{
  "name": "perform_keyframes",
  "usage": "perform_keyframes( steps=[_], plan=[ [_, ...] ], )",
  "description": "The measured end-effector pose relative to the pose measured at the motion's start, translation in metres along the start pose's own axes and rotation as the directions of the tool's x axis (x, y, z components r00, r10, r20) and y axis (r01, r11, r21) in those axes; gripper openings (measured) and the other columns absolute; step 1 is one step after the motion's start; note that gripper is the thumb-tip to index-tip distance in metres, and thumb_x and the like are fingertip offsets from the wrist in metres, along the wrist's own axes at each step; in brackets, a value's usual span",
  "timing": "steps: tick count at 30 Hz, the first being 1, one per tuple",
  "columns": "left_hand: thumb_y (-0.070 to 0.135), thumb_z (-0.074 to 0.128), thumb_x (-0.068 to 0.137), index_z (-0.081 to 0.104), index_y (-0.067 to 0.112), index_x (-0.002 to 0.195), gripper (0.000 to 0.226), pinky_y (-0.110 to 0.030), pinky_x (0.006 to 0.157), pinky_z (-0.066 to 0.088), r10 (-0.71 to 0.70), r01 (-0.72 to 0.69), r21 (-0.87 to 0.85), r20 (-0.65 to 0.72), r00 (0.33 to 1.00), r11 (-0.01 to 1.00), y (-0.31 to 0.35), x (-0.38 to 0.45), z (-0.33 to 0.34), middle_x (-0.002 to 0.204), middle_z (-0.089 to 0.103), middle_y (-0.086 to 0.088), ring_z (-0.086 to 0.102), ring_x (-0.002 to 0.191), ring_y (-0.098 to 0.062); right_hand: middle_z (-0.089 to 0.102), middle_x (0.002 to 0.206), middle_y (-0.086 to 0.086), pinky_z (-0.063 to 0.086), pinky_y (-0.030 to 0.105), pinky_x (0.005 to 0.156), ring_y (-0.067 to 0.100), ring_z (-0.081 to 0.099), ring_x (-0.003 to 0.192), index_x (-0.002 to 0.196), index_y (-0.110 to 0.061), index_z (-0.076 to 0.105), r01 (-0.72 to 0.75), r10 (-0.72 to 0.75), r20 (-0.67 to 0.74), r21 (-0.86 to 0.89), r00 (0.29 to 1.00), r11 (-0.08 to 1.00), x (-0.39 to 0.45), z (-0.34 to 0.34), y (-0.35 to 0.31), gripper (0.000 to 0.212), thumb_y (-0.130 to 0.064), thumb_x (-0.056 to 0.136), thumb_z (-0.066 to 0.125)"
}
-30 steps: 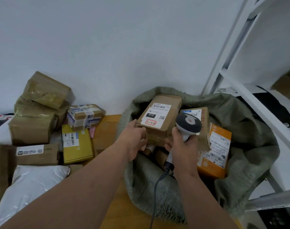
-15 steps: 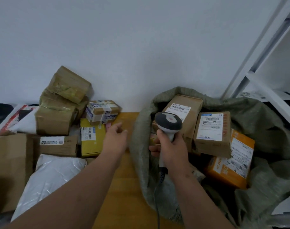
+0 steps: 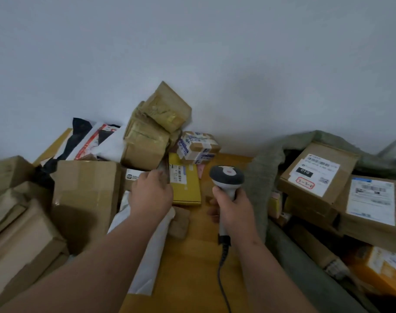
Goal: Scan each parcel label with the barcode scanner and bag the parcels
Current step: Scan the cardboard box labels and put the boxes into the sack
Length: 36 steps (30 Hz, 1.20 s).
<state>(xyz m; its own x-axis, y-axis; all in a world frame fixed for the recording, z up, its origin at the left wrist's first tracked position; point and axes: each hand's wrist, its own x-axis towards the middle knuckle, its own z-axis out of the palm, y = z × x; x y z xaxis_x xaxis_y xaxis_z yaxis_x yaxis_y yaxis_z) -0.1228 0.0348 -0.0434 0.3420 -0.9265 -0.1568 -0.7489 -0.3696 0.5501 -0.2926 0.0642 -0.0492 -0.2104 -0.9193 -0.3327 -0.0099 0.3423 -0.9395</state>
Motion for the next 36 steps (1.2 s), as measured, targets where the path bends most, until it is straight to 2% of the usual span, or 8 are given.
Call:
perform_keyframes(
  steps=[2, 5, 10, 16, 23, 28, 32, 36],
  plan=[
    [0.032, 0.051, 0.093, 0.046, 0.024, 0.141, 0.049, -0.051, 0.109, 0.034, -0.007, 0.008, 0.048, -0.036, 0.999, 0.999, -0.014, 0.006, -0.015, 0.145, 0.042, -0.005, 0.037, 0.133, -0.029, 0.071, 0.092, 0.006, 0.055, 0.025, 0.056, 0.012, 0.07, 0.066, 0.114, -0.022, 0.059, 0.0, 0.001, 0.051, -0.019, 0.999, 1.0, -0.002, 0.022, 0.001, 0.021, -0.03, 0.095, 0.063],
    [0.031, 0.049, 0.094, 0.04, 0.029, 0.144, 0.051, -0.049, 0.113, 0.027, 0.003, 0.003, 0.109, -0.054, 0.999, 0.994, -0.036, 0.011, -0.038, 0.149, 0.037, -0.001, 0.033, 0.137, -0.025, 0.071, 0.09, 0.006, 0.061, 0.042, 0.072, 0.021, 0.071, 0.077, 0.104, -0.025, 0.061, -0.019, 0.024, 0.109, -0.049, 0.994, 0.999, -0.007, 0.056, 0.002, 0.014, -0.034, 0.094, 0.064],
    [0.036, 0.05, 0.094, 0.044, 0.033, 0.139, 0.046, -0.051, 0.111, 0.026, 0.012, 0.003, 0.135, -0.115, 0.993, 0.991, -0.059, 0.011, -0.069, 0.144, 0.043, 0.002, 0.039, 0.132, -0.024, 0.071, 0.094, 0.007, 0.055, 0.028, 0.059, 0.015, 0.072, 0.069, 0.106, -0.02, 0.059, -0.03, 0.039, 0.21, -0.045, 0.977, 0.999, -0.022, 0.102, -0.001, 0.015, -0.03, 0.096, 0.062],
    [0.038, 0.047, 0.095, 0.047, 0.034, 0.137, 0.043, -0.049, 0.113, 0.02, -0.015, 0.036, 0.106, -0.191, 0.981, 0.994, -0.071, -0.017, -0.091, 0.146, 0.04, 0.005, 0.037, 0.133, -0.021, 0.071, 0.091, 0.005, 0.058, 0.031, 0.062, 0.017, 0.074, 0.071, 0.102, -0.023, 0.059, 0.001, 0.024, 0.332, -0.074, 0.943, 0.997, -0.048, 0.122, 0.002, 0.01, -0.028, 0.095, 0.063],
    [0.041, 0.053, 0.094, 0.045, 0.034, 0.14, 0.047, -0.05, 0.114, 0.022, -0.199, 0.221, 0.03, -0.333, 0.922, 0.975, -0.115, -0.063, -0.125, 0.148, 0.039, 0.005, 0.035, 0.137, -0.021, 0.072, 0.09, 0.006, 0.058, 0.03, 0.061, 0.021, 0.074, 0.075, 0.109, -0.021, 0.061, 0.025, 0.036, 0.447, -0.13, 0.894, 0.991, -0.086, 0.134, 0.008, 0.017, -0.03, 0.095, 0.063],
    [0.038, 0.056, 0.092, 0.044, 0.032, 0.142, 0.052, -0.054, 0.114, 0.019, -0.344, 0.358, -0.019, -0.33, 0.879, 0.934, -0.16, -0.078, -0.14, 0.15, 0.037, 0.0, 0.032, 0.138, -0.027, 0.071, 0.091, 0.0, 0.056, 0.022, 0.058, 0.011, 0.073, 0.072, 0.106, -0.025, 0.059, 0.072, 0.012, 0.471, -0.159, 0.882, 0.985, -0.104, 0.148, 0.006, 0.016, -0.035, 0.095, 0.063],
    [0.039, 0.055, 0.091, 0.042, 0.03, 0.144, 0.055, -0.055, 0.112, 0.021, -0.409, 0.414, -0.05, -0.304, 0.86, 0.909, -0.199, -0.071, -0.152, 0.15, 0.036, -0.002, 0.032, 0.137, -0.029, 0.069, 0.085, 0.002, 0.059, 0.029, 0.065, 0.019, 0.072, 0.079, 0.1, -0.025, 0.057, 0.105, -0.025, 0.436, -0.16, 0.899, 0.981, -0.112, 0.169, -0.004, 0.011, -0.033, 0.094, 0.062],
    [0.037, 0.052, 0.091, 0.038, 0.03, 0.146, 0.057, -0.053, 0.113, 0.019, -0.43, 0.441, -0.025, -0.274, 0.86, 0.897, -0.239, -0.051, -0.176, 0.153, 0.033, -0.003, 0.028, 0.14, -0.03, 0.069, 0.085, 0.003, 0.058, 0.027, 0.058, 0.009, 0.07, 0.062, 0.103, -0.021, 0.058, 0.144, -0.073, 0.375, -0.165, 0.924, 0.976, -0.118, 0.204, -0.026, 0.016, -0.032, 0.093, 0.063]
  ],
)
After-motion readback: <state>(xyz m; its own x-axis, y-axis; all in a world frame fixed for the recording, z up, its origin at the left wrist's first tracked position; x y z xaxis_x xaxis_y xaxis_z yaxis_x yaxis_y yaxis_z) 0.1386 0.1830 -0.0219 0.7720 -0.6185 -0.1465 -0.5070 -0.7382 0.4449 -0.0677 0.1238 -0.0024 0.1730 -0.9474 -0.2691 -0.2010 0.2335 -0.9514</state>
